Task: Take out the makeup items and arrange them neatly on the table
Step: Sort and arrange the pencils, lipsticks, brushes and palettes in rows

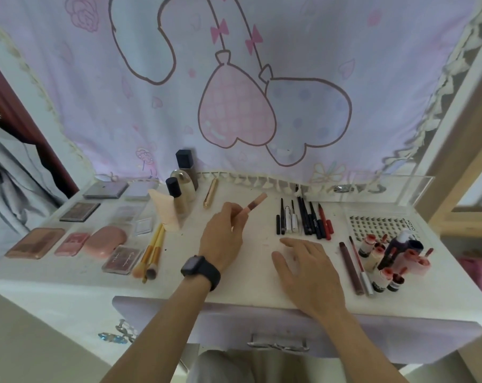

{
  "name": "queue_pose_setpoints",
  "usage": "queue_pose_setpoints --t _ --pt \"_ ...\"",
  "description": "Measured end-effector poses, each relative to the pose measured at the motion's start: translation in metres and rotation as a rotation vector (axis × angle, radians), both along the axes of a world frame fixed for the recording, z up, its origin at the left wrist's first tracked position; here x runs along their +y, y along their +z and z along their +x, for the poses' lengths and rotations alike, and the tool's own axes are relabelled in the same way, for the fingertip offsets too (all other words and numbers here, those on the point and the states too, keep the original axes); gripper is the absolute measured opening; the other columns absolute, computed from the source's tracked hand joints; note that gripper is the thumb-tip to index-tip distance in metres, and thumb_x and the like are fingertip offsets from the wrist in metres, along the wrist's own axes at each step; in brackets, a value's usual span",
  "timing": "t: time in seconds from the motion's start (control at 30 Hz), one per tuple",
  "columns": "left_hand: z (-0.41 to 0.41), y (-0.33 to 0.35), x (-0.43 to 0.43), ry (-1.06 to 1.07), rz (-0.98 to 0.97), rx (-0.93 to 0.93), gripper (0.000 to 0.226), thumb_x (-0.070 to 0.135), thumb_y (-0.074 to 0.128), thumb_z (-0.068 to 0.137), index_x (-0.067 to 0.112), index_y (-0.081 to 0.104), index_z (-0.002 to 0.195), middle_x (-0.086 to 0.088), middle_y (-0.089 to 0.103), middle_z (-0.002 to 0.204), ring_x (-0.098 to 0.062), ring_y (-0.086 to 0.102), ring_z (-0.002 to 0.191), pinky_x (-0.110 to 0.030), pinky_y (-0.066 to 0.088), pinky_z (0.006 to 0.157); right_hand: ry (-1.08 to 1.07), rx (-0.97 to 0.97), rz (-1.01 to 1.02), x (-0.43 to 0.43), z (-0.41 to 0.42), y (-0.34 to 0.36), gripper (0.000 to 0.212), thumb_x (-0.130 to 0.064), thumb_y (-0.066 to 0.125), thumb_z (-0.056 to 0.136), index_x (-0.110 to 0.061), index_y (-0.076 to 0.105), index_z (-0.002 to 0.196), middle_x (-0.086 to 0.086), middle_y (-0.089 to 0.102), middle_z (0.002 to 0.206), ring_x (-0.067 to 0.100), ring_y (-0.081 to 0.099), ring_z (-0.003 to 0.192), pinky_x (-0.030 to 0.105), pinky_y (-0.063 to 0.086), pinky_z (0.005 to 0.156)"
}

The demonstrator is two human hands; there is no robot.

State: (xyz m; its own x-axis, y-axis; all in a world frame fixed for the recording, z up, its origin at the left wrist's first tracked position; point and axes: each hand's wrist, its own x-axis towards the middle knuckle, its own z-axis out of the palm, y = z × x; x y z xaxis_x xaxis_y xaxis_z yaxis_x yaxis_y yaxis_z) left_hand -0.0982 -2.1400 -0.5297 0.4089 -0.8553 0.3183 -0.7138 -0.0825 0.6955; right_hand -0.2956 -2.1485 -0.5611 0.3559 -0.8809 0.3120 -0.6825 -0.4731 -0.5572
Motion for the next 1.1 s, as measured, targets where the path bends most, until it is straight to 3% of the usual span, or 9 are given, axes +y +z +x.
queue_pose_setpoints --t 0.17,0.33,0.43,0.53,0.63,0.77,0.83,0.97,1.1 --pt "-0.03 -0.02 0.038 -0.146 -0.141 -0.043 0.012 0.029 0.06 0.098 0.028 0.058 0.109 0.012 0.065 0.103 -0.007 0.06 0.096 -0.025 0.049 0.077 -0.06 -0.345 0.026 0.0 -0.003 0.006 0.045 -0.074 0.037 0.092 -0.04 0.06 0.113 -0.027 0.061 0.1 -0.007 0.05 0.103 0.016 0.038 0.079" --pt "-0.042 -0.03 0.048 -0.215 -0.316 -0.453 0.013 0.023 0.062 0.093 0.018 0.064 0.104 0.005 0.068 0.095 -0.021 0.061 0.085 -0.031 0.052 0.065 -0.035 -0.426 0.103 0.0 -0.004 0.005 0.062 -0.082 0.028 0.09 -0.029 0.052 0.066 -0.012 0.054 0.057 0.008 0.046 0.05 0.02 0.033 0.052" --pt "-0.042 -0.029 0.049 -0.239 -0.313 -0.485 0.021 0.029 0.051 0.1 0.015 0.067 0.102 0.003 0.064 0.089 -0.02 0.055 0.077 -0.029 0.049 0.063 -0.018 -0.368 0.153 -0.002 -0.004 0.005 0.072 -0.08 0.026 0.092 -0.026 0.067 0.068 -0.011 0.047 0.046 0.007 0.042 0.044 0.019 0.032 0.047" --pt "-0.044 -0.028 0.053 -0.289 -0.266 -0.483 0.033 0.036 0.038 0.104 0.014 0.063 0.098 0.005 0.054 0.076 -0.015 0.045 0.064 -0.026 0.039 0.053 -0.013 -0.461 0.242 -0.002 -0.004 0.006 0.061 -0.066 0.034 0.093 -0.029 0.076 0.069 -0.008 0.036 0.04 0.008 0.034 0.04 0.02 0.028 0.043" --pt "-0.043 -0.027 0.053 -0.351 -0.184 -0.403 0.037 0.041 0.034 0.104 0.015 0.061 0.099 0.011 0.047 0.072 -0.009 0.038 0.06 -0.024 0.035 0.05 -0.01 -0.484 0.247 -0.002 -0.007 0.005 0.055 -0.044 0.043 0.102 -0.022 0.068 0.058 -0.009 0.032 0.038 0.007 0.029 0.039 0.019 0.026 0.042" --pt "-0.039 -0.029 0.054 -0.411 -0.044 -0.278 0.041 0.055 0.029 0.101 0.025 0.056 0.093 0.013 0.043 0.06 -0.009 0.04 0.05 -0.024 0.034 0.049 0.001 -0.449 0.229 -0.001 -0.009 0.005 0.058 -0.029 0.045 0.107 0.005 0.065 0.065 -0.01 0.031 0.037 0.008 0.029 0.039 0.019 0.024 0.043" --pt "-0.036 -0.027 0.054 -0.43 0.017 -0.112 0.038 0.061 0.032 0.097 0.035 0.051 0.078 0.011 0.042 0.053 -0.01 0.038 0.047 -0.022 0.029 0.049 0.018 -0.443 0.213 0.001 -0.009 0.005 0.057 -0.026 0.046 0.107 -0.003 0.064 0.058 -0.01 0.032 0.037 0.009 0.029 0.038 0.019 0.022 0.043" --pt "-0.033 -0.012 0.05 -0.466 0.123 0.274 0.052 0.064 0.042 0.093 0.028 0.05 0.057 0.01 0.041 0.054 -0.007 0.033 0.052 -0.02 0.027 0.055 0.089 -0.484 0.149 0.006 -0.006 0.006 0.056 -0.03 0.046 0.105 -0.033 0.054 0.05 -0.011 0.037 0.039 0.009 0.03 0.038 0.016 0.022 0.043" --pt "-0.028 -0.008 0.045 -0.423 0.118 0.417 0.038 0.05 0.054 0.097 0.028 0.072 0.071 0.014 0.053 0.057 -0.002 0.041 0.054 -0.013 0.035 0.061 0.147 -0.485 0.11 0.002 -0.005 0.003 0.046 -0.057 0.04 0.1 -0.025 0.055 0.071 -0.007 0.053 0.056 0.006 0.038 0.044 0.016 0.03 0.045"
